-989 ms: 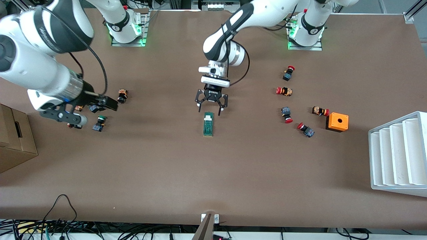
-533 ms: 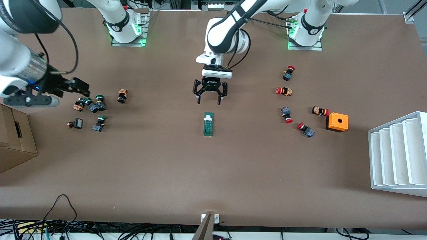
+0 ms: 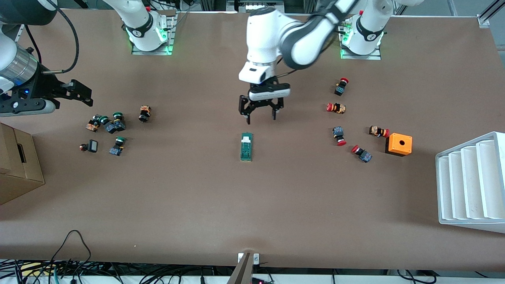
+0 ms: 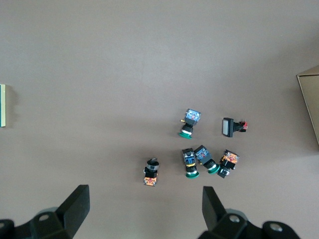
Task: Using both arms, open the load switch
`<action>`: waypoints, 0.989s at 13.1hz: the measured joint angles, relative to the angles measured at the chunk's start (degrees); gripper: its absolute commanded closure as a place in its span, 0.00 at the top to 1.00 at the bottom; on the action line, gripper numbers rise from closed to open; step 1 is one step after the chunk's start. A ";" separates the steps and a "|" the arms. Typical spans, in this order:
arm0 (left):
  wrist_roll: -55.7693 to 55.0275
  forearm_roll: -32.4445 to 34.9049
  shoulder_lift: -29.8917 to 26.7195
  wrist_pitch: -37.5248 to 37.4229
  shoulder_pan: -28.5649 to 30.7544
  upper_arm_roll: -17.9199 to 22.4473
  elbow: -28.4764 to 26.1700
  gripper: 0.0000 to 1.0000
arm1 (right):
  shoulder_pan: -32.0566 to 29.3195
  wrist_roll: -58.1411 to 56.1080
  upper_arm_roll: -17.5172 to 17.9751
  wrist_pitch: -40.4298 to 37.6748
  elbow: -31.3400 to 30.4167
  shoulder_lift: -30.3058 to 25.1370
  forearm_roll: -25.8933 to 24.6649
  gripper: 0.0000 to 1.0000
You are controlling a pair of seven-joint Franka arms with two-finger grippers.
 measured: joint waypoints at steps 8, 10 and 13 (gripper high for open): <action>45.26 -28.27 -1.68 -27.42 13.78 0.41 18.50 1.00 | 0.06 -0.02 0.19 0.01 1.44 0.48 -1.91 1.00; 49.25 -31.75 -1.58 -34.37 17.27 0.45 21.63 1.00 | 0.06 -0.02 0.22 -0.06 2.53 0.57 -1.96 1.00; 51.57 -35.16 -1.54 -44.06 21.76 0.48 25.29 1.00 | 0.13 -0.02 0.37 -1.33 3.38 0.88 -1.95 1.00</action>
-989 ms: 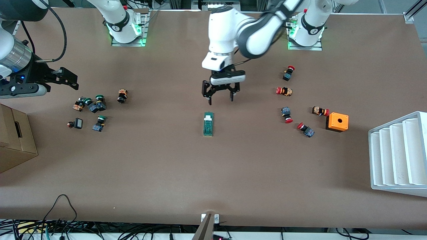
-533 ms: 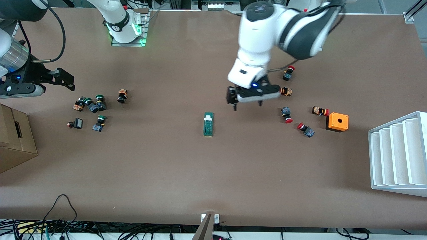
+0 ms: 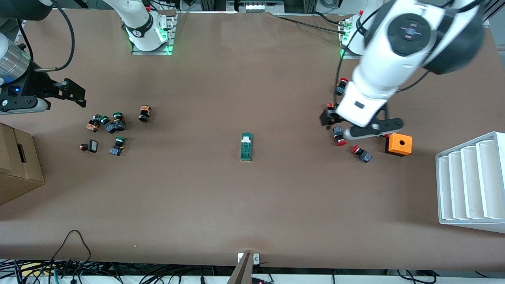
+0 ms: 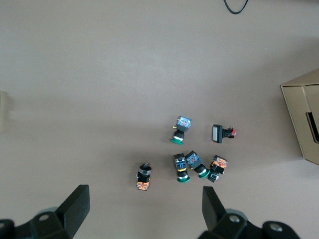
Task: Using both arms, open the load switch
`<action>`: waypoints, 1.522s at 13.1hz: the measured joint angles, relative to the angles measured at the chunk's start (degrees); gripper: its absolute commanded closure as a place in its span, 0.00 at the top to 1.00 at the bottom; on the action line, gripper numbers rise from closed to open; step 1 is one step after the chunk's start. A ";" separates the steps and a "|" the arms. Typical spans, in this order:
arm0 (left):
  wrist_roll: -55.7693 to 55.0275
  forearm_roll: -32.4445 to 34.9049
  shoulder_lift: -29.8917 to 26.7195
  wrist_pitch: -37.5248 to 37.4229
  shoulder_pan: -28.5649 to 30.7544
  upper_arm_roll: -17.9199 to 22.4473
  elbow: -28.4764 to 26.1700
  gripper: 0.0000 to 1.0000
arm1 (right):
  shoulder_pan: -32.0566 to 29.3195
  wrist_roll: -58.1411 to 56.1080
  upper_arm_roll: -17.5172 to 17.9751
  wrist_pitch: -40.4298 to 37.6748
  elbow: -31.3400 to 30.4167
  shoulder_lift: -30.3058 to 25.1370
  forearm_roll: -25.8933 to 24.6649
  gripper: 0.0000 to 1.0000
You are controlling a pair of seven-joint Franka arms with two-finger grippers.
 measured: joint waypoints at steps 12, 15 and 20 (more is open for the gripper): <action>38.99 -5.41 -1.47 -8.69 9.79 14.93 3.71 1.00 | 0.51 0.00 0.23 -0.75 1.59 0.15 0.00 1.00; 46.51 -5.45 -2.11 -8.68 8.54 18.79 3.91 1.00 | 0.52 0.00 0.23 -1.26 1.73 0.15 0.00 1.00; 50.84 -5.46 -4.79 -8.68 7.38 21.49 4.10 1.00 | 0.53 0.00 0.23 -1.37 1.75 0.19 0.00 1.00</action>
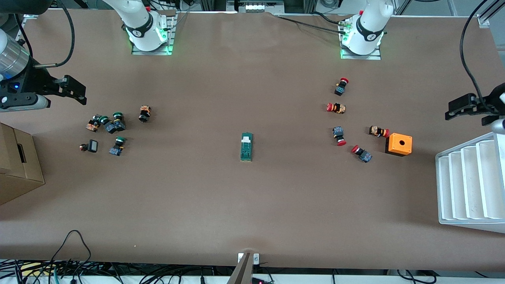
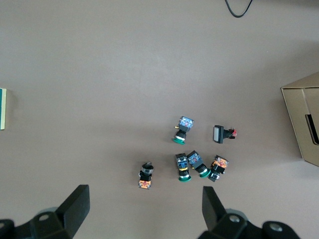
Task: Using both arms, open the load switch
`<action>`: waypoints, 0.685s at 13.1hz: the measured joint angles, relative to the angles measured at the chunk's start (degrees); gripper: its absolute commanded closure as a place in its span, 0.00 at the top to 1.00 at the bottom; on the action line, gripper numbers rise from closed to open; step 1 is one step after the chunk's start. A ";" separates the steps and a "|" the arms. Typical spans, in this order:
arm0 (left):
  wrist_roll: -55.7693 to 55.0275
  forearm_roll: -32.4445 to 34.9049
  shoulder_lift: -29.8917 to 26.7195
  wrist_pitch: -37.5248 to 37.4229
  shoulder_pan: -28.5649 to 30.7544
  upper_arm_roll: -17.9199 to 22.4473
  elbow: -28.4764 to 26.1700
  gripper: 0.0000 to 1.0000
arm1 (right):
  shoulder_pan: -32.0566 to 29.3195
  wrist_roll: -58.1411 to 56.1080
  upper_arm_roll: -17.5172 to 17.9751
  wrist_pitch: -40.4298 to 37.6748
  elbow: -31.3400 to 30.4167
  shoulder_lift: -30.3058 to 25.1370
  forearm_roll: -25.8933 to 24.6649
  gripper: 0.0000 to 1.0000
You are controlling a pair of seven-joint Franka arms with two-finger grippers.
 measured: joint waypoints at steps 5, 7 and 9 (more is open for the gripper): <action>-7.83 0.00 -0.86 -0.31 -4.95 0.39 0.00 1.00 | 0.00 0.00 0.00 -0.02 0.03 0.01 0.00 1.00; -10.45 0.00 -0.97 -0.68 -6.07 0.39 -0.01 1.00 | 0.00 0.00 0.00 -0.03 0.03 0.02 0.00 1.00; -10.63 0.01 -1.08 -0.94 -6.21 0.46 -0.01 1.00 | 0.00 0.00 0.00 -0.04 0.03 0.02 0.00 1.00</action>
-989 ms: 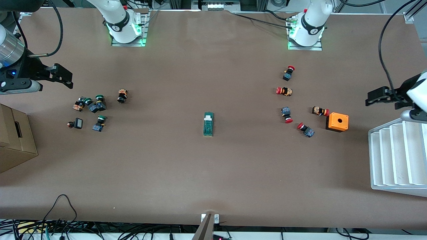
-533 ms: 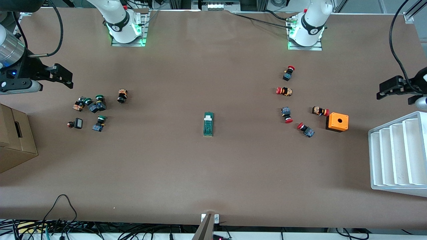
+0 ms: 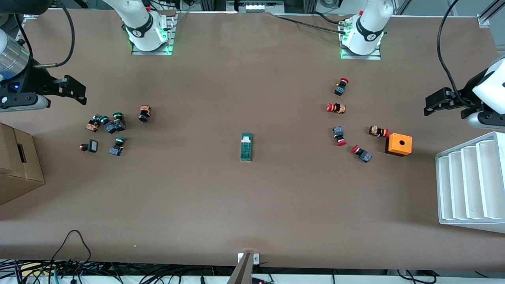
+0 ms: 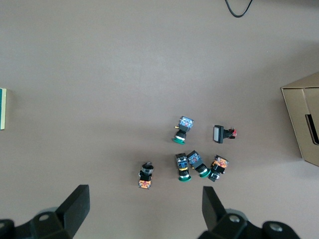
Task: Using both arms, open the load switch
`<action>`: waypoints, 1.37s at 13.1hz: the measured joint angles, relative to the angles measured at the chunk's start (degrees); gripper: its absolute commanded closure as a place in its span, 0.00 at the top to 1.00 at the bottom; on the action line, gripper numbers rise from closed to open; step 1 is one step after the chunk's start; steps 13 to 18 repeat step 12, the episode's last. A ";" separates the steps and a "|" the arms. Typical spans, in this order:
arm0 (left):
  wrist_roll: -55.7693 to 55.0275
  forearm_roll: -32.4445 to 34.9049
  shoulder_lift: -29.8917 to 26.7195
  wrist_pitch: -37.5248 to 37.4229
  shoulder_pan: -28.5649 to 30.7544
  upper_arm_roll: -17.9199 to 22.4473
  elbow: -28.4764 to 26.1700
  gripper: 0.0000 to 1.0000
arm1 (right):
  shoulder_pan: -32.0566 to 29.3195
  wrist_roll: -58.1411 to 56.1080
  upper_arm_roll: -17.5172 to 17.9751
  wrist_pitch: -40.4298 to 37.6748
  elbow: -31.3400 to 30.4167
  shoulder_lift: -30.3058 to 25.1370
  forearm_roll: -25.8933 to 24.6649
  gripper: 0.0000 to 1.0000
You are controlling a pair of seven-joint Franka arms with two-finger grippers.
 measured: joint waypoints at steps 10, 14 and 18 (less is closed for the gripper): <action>1.84 0.03 -0.39 -1.72 3.52 0.61 1.07 1.00 | -0.01 0.00 0.00 -0.04 0.01 0.01 0.00 1.00; 1.94 -0.09 -0.40 -2.50 3.59 0.64 2.20 1.00 | -0.01 0.00 -0.01 -0.05 0.03 0.01 0.00 1.00; 1.94 -0.09 -0.40 -2.50 3.59 0.64 2.20 1.00 | -0.01 0.00 -0.01 -0.05 0.03 0.01 0.00 1.00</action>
